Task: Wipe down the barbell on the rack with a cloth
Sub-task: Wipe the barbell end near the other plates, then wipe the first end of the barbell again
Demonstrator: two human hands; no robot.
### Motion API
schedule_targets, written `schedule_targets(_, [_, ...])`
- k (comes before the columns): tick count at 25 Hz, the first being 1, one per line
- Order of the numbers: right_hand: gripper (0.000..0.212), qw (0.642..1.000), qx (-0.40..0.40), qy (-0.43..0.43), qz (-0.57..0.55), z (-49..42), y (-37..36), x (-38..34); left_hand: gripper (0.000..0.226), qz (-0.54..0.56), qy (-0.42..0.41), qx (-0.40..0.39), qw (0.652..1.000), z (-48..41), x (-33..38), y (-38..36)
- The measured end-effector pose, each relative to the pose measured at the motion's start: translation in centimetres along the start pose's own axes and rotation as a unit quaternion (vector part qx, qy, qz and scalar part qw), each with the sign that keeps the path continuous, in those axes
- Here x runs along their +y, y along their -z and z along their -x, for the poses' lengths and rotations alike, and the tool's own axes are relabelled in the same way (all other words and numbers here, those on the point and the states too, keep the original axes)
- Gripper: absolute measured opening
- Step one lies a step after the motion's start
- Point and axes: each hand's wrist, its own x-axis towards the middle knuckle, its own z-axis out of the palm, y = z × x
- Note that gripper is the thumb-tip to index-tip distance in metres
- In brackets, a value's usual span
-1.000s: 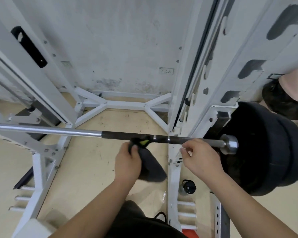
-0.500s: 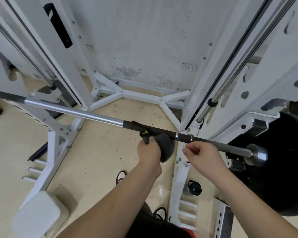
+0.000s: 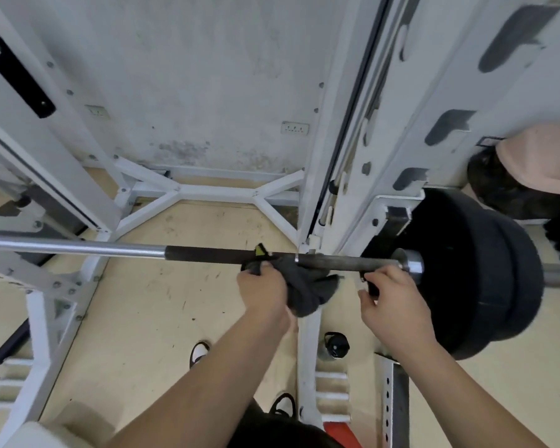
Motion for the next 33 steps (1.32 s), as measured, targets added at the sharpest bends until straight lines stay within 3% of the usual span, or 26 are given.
schedule_targets(5, [0.025, 0.999, 0.009, -0.004, -0.041, 0.8, 0.0, 0.6, 0.03, 0.065, 0.013, 0.031, 0.997, 2.2, -0.8, -3.8])
schedule_targets(8, [0.019, 0.995, 0.0, -0.006, -0.103, 0.0, 0.3, 1.2, 0.037, -0.051, -0.011, -0.066, 0.996, 6.4, -2.4, -7.3])
schedule_targets(10, [0.028, 0.984, 0.01, -0.025, -0.177, -0.3, 1.0, 1.8, 0.029, -0.105, 0.004, -0.103, 0.989, 6.8, -3.8, -8.4])
schedule_targets(13, [0.039, 0.97, 0.028, -0.048, -0.236, 0.5, 2.5, 2.0, 0.012, -0.185, -0.085, -0.174, 0.964, 6.0, -3.0, -6.9])
schedule_targets(15, [0.038, 0.964, 0.079, -0.005, -0.255, 0.8, 3.7, 1.7, 0.007, -0.2, -0.21, -0.21, 0.934, 6.7, -1.0, -6.2])
schedule_targets(17, [0.032, 0.96, 0.161, 0.046, -0.226, 0.8, 5.7, 2.1, 0.004, -0.255, -0.391, -0.259, 0.846, 8.3, 0.6, -7.1])
schedule_targets(19, [0.026, 0.959, 0.232, 0.074, -0.145, 0.6, 7.7, 2.8, 0.009, -0.37, -0.523, -0.334, 0.692, 8.8, 0.3, -9.0])
schedule_targets(21, [0.024, 0.958, 0.265, 0.075, -0.078, 0.5, 8.8, 3.4, 0.026, -0.527, -0.556, -0.374, 0.523, 8.0, -0.4, -11.0])
schedule_targets(22, [0.024, 0.96, 0.265, 0.077, -0.054, 0.6, 8.8, 3.5, 0.036, -0.586, -0.544, -0.375, 0.469, 7.4, -0.8, -11.8])
schedule_targets(23, [0.023, 0.962, 0.258, 0.086, -0.035, 0.7, 8.7, 3.3, 0.044, -0.619, -0.532, -0.37, 0.444, 6.9, -1.0, -12.1])
schedule_targets(25, [0.022, 0.965, 0.236, 0.11, -0.012, 0.7, 8.2, 3.0, 0.053, -0.646, -0.535, -0.338, 0.427, 6.3, -1.0, -11.8])
schedule_targets(29, [0.023, 0.981, 0.146, 0.115, -0.052, 0.8, 6.5, 1.3, 0.05, -0.694, -0.561, -0.237, 0.384, 4.3, 0.2, -6.4])
schedule_targets(33, [0.025, 0.988, 0.02, 0.112, -0.101, 0.0, 3.6, -2.1, 0.029, -0.715, -0.495, -0.133, 0.475, 0.3, 3.8, -0.5])
